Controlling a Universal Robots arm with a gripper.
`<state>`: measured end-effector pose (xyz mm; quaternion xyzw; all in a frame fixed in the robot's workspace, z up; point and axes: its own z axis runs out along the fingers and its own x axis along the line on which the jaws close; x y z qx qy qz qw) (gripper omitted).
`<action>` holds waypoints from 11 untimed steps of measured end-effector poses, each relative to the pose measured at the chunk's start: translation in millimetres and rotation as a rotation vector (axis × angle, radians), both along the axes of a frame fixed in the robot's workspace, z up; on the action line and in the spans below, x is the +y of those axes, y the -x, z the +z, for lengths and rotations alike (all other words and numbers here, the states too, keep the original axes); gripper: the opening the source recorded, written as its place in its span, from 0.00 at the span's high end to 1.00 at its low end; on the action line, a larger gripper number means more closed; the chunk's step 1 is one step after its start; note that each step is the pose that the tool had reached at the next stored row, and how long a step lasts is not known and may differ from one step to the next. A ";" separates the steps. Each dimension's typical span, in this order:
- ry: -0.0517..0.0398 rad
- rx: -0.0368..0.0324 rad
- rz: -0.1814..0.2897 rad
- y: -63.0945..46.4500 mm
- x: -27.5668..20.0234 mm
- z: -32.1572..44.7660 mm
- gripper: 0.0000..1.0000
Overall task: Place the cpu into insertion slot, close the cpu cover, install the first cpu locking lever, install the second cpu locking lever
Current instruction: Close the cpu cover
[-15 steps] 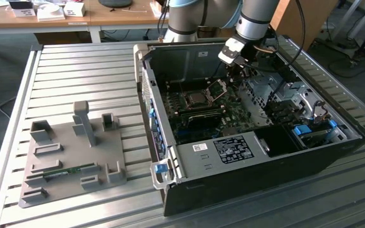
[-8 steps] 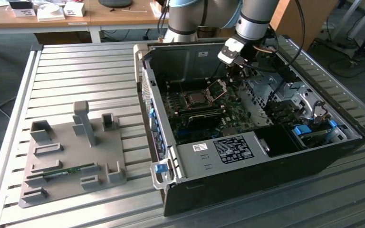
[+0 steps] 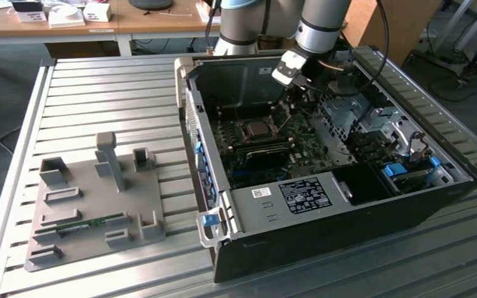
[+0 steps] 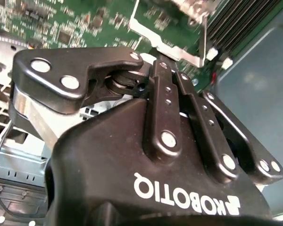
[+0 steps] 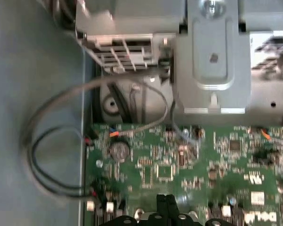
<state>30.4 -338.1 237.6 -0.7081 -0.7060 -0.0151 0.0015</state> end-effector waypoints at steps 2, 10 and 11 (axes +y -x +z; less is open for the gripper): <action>0.0001 -0.0034 0.000 7.0 0.0 0.0 0.89; 0.0000 -0.0101 0.000 22.7 0.0 -0.3 0.89; 0.0000 -0.0101 0.000 22.7 0.0 -0.2 0.89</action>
